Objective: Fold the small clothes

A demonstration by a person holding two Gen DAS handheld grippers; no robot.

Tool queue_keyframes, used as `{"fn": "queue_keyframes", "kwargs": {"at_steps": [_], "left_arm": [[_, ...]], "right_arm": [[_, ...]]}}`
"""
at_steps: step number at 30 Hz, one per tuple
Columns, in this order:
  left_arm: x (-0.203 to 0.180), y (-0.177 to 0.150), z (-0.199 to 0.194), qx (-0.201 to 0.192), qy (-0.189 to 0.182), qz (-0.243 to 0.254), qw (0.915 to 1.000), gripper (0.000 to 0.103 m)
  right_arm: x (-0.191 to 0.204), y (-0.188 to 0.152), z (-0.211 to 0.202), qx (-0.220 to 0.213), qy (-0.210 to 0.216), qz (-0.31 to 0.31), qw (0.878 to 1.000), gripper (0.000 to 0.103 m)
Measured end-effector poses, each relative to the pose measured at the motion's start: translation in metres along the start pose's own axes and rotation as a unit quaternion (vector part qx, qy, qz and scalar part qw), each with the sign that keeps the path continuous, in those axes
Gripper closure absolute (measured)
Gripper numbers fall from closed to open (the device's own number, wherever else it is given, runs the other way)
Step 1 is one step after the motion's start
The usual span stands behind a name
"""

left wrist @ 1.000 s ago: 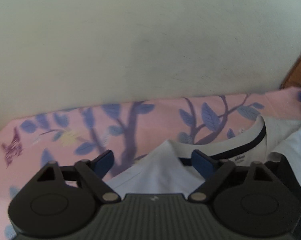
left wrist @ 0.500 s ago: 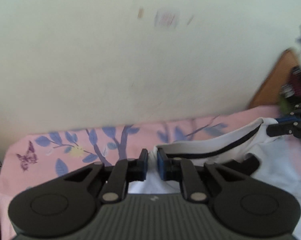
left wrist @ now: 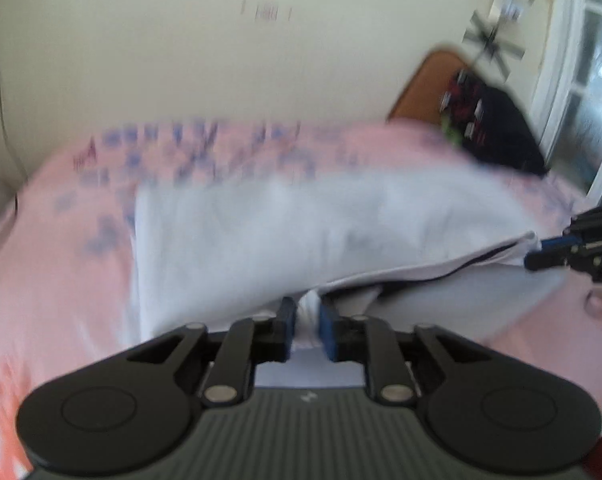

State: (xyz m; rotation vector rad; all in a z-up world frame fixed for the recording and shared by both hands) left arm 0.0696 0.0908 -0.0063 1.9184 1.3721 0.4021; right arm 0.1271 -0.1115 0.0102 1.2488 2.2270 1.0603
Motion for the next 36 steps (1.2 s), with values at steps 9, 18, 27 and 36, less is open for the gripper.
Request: {"fn": "queue_keyframes", "kwargs": {"at_steps": [9,18,27,36], "left_arm": [[0.015,0.04,-0.061,-0.116,-0.014,-0.029,0.9928,0.062],[0.049,0.048,0.062,-0.083,0.066,-0.016,0.9942,0.084],[0.026,0.036,0.043,-0.091,0.109,0.02,0.9896,0.083],[-0.007,0.059,0.011,-0.181,-0.003,-0.022,0.9833,0.04]], "right_arm": [[-0.007,0.039,-0.045,-0.106,0.007,0.028,0.994,0.054],[-0.004,0.064,0.069,-0.03,-0.012,0.09,0.995,0.054],[-0.058,-0.002,0.021,-0.046,-0.045,0.146,0.987,0.058],[-0.042,0.033,0.008,-0.133,-0.054,0.161,0.977,0.047]]}}
Point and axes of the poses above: each gripper's, at about its wrist camera, not at the fingertips, and z roughly the way its jaws point, x to its left, y to its top, the point moved 4 cm from there along z, roughly the way its jaws point, and after that the axes turned 7 degrees about -y, right-handed, at the moved point
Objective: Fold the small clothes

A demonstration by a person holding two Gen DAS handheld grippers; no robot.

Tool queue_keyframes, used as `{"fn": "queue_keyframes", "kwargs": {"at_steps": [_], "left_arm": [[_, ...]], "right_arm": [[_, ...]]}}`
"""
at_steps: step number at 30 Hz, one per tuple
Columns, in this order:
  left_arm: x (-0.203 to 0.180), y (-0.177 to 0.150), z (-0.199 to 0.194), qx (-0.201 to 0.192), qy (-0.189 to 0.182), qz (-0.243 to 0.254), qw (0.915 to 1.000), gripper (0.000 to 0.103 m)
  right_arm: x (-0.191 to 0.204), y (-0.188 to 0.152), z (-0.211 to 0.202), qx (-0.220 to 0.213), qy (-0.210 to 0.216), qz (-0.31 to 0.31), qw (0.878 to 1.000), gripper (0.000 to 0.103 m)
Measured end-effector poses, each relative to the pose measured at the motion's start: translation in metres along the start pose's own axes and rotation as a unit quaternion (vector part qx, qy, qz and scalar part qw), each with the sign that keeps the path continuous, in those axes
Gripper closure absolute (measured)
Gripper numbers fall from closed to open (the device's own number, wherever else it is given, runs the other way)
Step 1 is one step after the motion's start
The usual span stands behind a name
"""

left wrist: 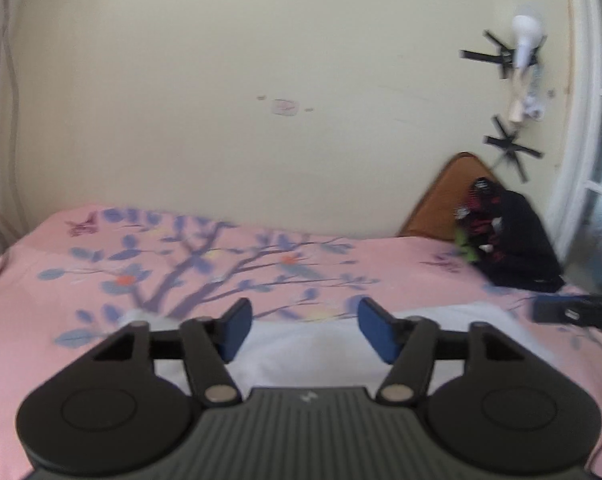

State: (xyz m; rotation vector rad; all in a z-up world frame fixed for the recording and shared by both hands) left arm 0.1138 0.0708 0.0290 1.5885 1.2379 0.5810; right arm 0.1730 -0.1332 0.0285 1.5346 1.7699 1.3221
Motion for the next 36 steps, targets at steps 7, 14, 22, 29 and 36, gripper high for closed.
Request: {"fn": "queue_keyframes", "kwargs": {"at_steps": [7,14,22,29,36], "left_arm": [[0.016,-0.037,0.038,0.066,0.048,-0.022,0.9964,0.041],[0.005,-0.037,0.048,0.084,0.077,0.017,0.9933,0.025],[0.004,-0.039,0.053,0.104,0.065,0.021,0.9923,0.007],[0.004,-0.041,0.051,0.102,0.059,0.016,0.9929,0.002],[0.005,-0.041,0.037,0.072,0.065,0.004,0.9953,0.0]], "right_arm": [[-0.01,-0.033,0.068,0.073,-0.094,-0.032,0.992,0.031],[-0.022,-0.036,0.065,0.053,-0.077,-0.001,0.996,0.03],[-0.021,-0.035,0.057,0.051,-0.078,-0.001,0.996,0.029],[-0.014,-0.043,0.039,0.042,-0.097,-0.003,0.994,0.028],[-0.014,-0.043,0.038,0.044,-0.094,0.001,0.995,0.022]]}}
Point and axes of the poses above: each gripper's, at about its wrist camera, not at the fingertips, and z roughly the way its jaws point, x to its left, y to its top, the point moved 4 cm from there along z, roughly the way its jaws point, and after that the axes turned 7 degrees about -y, right-handed, at the moved point
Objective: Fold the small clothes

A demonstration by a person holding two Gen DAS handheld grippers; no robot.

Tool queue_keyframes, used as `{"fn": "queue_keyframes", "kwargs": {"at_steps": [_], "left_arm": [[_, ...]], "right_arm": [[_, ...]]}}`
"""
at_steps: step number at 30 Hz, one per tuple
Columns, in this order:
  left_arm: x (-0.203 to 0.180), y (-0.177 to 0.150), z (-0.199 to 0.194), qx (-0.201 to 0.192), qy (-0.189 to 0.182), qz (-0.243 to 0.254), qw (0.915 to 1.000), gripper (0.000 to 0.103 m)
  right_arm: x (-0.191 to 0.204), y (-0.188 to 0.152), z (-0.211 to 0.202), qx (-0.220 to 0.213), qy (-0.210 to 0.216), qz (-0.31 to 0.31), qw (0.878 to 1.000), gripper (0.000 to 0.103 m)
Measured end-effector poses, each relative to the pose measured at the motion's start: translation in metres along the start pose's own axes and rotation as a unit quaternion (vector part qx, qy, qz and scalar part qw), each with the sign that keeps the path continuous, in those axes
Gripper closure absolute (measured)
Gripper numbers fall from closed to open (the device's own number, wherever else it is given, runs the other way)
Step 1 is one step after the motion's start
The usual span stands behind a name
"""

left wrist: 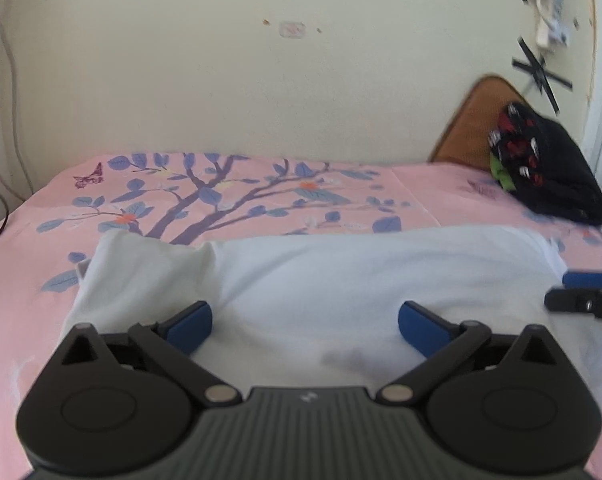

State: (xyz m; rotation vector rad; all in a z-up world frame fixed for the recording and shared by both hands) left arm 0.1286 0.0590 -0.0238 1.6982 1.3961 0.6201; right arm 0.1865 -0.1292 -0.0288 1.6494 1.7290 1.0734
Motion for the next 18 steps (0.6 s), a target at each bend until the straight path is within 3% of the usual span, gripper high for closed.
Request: {"fn": "queue_keyframes", "kwargs": {"at_steps": [7,11,18], "left_arm": [[0.008,-0.001,-0.006,-0.015,-0.003,-0.03,0.9995,0.0],[0.013,-0.001,0.006,0.024,0.006,-0.038,0.9989,0.0],[0.011,-0.003,0.01,0.043,0.013,-0.026,0.9986,0.0]], "right_arm": [[0.004,0.0,0.003,0.007,0.006,-0.016,1.0,0.014],[0.005,0.0,0.006,0.014,0.019,-0.019,1.0,0.007],[0.014,-0.001,0.01,0.027,0.016,-0.054,0.998,0.0]]}}
Point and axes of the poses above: each gripper's, at about its wrist camera, not at the fingertips, and z roughly the way its jaws point, x to its left, y to its top, the point moved 4 cm from there along z, roughly the way its jaws point, and after that the axes turned 7 degrees about -y, right-handed, at the moved point
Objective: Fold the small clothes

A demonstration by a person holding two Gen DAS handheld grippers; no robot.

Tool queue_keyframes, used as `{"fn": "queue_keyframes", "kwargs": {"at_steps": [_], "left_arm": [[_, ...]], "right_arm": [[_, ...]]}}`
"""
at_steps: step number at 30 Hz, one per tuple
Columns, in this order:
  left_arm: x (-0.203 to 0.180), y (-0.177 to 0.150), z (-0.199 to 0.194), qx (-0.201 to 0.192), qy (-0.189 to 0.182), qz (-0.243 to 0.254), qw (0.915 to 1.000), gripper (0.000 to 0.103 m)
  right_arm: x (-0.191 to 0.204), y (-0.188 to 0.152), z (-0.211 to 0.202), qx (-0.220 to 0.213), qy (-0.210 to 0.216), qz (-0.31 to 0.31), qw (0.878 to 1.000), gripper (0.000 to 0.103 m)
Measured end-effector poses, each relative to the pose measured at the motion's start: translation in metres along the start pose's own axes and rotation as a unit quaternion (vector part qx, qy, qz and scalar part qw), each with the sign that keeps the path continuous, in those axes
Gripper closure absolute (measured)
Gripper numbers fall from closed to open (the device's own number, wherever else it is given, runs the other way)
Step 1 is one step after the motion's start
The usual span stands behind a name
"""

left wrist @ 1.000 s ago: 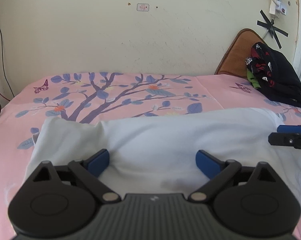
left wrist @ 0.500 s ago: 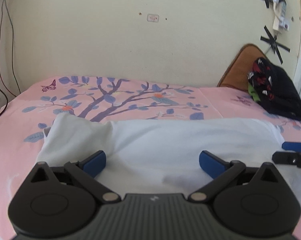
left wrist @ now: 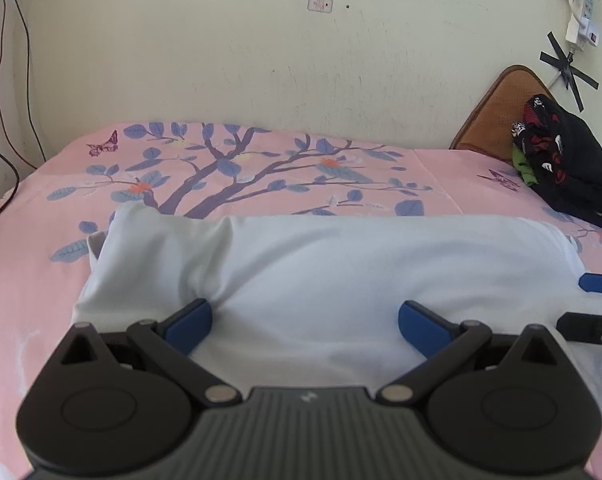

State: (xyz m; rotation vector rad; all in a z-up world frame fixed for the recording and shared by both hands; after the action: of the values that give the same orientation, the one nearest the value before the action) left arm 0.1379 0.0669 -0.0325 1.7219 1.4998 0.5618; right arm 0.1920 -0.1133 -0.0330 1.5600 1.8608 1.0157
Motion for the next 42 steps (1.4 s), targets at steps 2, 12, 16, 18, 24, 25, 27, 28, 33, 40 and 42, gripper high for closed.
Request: {"fn": "queue_keyframes", "kwargs": {"at_steps": [2,12,16,18,24,25,27,28,33,40,42], "left_arm": [[0.0,-0.001,0.0,0.002,-0.001,0.002,1.0,0.0],[0.001,-0.004,-0.014,-0.013,0.004,0.005,0.9999,0.0],[0.008,-0.003,-0.019,-0.027,-0.001,-0.018,0.9995,0.0],[0.01,-0.003,-0.02,-0.03,-0.006,-0.024,0.9992,0.0],[0.01,-0.003,-0.018,-0.027,0.0,-0.021,0.9994,0.0],[0.009,-0.003,-0.017,-0.026,0.001,-0.019,0.9995,0.0],[0.008,-0.003,-0.016,-0.024,0.005,-0.017,0.9996,0.0],[0.008,-0.003,-0.015,-0.023,0.006,-0.016,0.9996,0.0],[0.006,-0.003,-0.01,-0.008,0.016,-0.01,0.9998,0.0],[0.002,-0.004,-0.004,0.006,0.033,0.007,0.9994,0.0],[0.003,-0.004,-0.008,-0.002,0.025,0.002,0.9997,0.0]], "right_arm": [[-0.002,0.0,0.0,-0.001,0.005,0.004,1.0,0.0],[-0.027,-0.014,-0.025,-0.029,-0.026,0.057,0.998,0.054],[-0.04,-0.019,-0.032,-0.032,-0.019,0.094,0.995,0.066],[-0.039,-0.02,-0.033,-0.033,-0.02,0.092,0.995,0.066],[-0.042,-0.021,-0.034,-0.04,0.001,0.109,0.993,0.06],[-0.043,-0.021,-0.035,-0.04,0.002,0.11,0.993,0.06],[-0.041,-0.021,-0.035,-0.041,0.001,0.108,0.993,0.058],[-0.042,-0.021,-0.035,-0.041,0.001,0.106,0.994,0.056],[-0.04,-0.02,-0.035,-0.042,0.004,0.1,0.994,0.053],[-0.04,-0.021,-0.036,-0.045,0.006,0.101,0.994,0.053],[-0.041,-0.02,-0.04,-0.052,0.006,0.102,0.993,0.053]]}}
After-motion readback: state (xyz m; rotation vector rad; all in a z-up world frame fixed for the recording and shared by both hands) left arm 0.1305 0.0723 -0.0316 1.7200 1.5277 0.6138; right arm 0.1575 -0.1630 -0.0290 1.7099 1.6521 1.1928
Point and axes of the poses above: each gripper's, at about its wrist camera, not at the fingertips, and z roughly the way its jaws point, x to its left, y to its top, the point moved 4 cm from there along z, roughly the way its jaws point, and after that the axes turned 7 degrees about -y, right-handed, at the moved point
